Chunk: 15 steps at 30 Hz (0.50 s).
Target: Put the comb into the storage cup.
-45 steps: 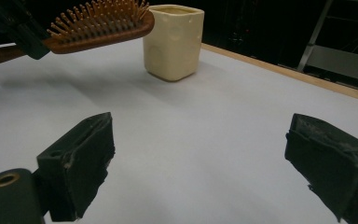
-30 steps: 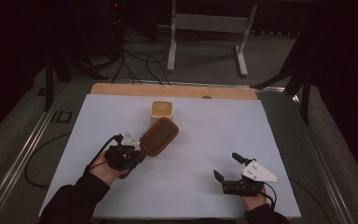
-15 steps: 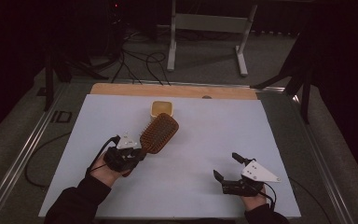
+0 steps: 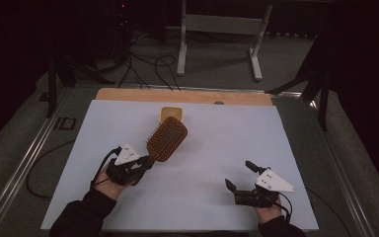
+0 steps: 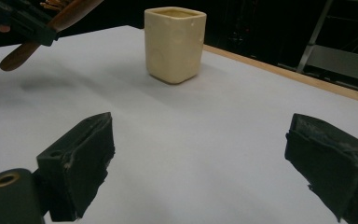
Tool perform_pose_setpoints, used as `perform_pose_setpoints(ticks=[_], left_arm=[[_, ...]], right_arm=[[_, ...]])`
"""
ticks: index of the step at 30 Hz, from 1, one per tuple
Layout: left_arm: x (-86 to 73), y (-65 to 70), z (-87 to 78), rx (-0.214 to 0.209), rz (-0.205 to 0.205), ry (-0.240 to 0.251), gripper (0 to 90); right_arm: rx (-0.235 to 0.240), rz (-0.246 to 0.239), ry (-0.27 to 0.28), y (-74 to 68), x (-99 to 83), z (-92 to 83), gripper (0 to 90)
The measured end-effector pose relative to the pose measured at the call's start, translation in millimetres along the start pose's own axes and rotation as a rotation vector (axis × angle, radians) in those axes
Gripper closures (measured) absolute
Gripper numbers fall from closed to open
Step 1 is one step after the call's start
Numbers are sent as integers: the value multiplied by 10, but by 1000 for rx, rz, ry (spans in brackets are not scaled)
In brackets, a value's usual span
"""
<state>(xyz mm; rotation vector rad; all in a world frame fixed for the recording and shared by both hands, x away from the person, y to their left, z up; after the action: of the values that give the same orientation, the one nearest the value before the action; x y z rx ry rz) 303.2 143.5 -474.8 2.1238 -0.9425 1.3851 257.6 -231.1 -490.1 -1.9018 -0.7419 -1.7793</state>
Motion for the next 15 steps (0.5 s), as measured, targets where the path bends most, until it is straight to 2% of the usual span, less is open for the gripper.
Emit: perform_pose_setpoints(ticks=[2, 3, 4, 9, 10, 15], left_arm=[[-4, 5, -6, 6, 10, 4, 739], [-22, -5, -19, -1, -7, 11, 739], [-33, -10, -27, 6, -7, 16, 739], [-107, -34, -76, -28, -45, 38, 739], [-119, -36, -86, -31, -50, 45, 738], [-162, -40, -132, -55, -63, 76, 738]], right_arm=[[0, 0, 0, 0, 0, 0, 79], [-5, 13, -10, -14, 43, 3, 79], [-5, 13, -10, -14, 43, 3, 79], [-9, 11, -39, -83, 149, 34, 79], [5, 26, -44, -119, 214, 52, 79], [27, 16, -43, -193, 367, 103, 79]])
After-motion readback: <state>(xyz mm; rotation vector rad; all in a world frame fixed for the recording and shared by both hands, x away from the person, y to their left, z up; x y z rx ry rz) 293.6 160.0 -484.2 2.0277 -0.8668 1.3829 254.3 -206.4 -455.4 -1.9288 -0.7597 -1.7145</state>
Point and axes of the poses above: each handheld gripper's, and its own axes: z roughly forward along the jaws, x roughly out of its top, y roughly to its right, the point moved 3 cm from there along z, roughly forward along the jaws, and after that the axes turned 13 degrees about y, right-handed, at the moved point
